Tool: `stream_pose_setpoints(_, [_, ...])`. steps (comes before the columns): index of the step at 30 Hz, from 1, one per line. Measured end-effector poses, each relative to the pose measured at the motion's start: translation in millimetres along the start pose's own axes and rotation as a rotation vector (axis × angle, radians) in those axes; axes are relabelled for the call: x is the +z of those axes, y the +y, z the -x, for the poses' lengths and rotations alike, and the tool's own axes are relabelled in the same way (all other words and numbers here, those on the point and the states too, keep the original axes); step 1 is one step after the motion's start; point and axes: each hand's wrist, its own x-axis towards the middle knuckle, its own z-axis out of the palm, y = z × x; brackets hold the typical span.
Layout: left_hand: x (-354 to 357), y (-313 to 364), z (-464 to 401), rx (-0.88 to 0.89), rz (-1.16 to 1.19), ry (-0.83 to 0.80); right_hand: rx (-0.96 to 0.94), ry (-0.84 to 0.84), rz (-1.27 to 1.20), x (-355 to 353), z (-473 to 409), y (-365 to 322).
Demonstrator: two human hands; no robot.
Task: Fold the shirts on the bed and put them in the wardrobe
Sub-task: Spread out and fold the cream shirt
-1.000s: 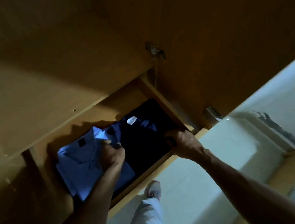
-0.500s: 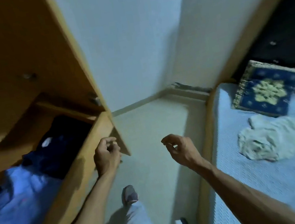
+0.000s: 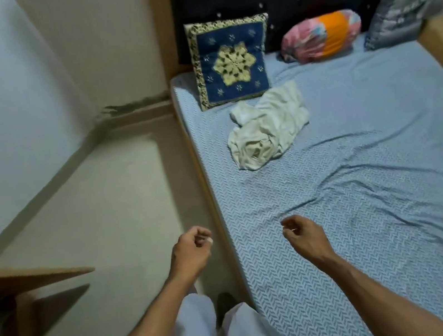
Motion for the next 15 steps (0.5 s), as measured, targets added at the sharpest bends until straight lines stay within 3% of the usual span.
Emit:
stream_pose_setpoints(4, [84,-55,-89,0.05,-0.151,-0.164,0.086,-0.047,0.179,37,-81,81])
stream_pose_setpoints(9, [180,-136,-197,0.232,-0.289,-0.282,0.026,-0.13,0.478,99,-175,167])
stream_pose_setpoints(12, [215,-165,-233,0.401,-0.37,-0.28,-0.042,-0.141,0.544,124,-206,187])
stream_pose_setpoints(15, [235,-186,-253,0.592,-0.586,-0.187,-0.131,-0.045,0.588,140,-217,203])
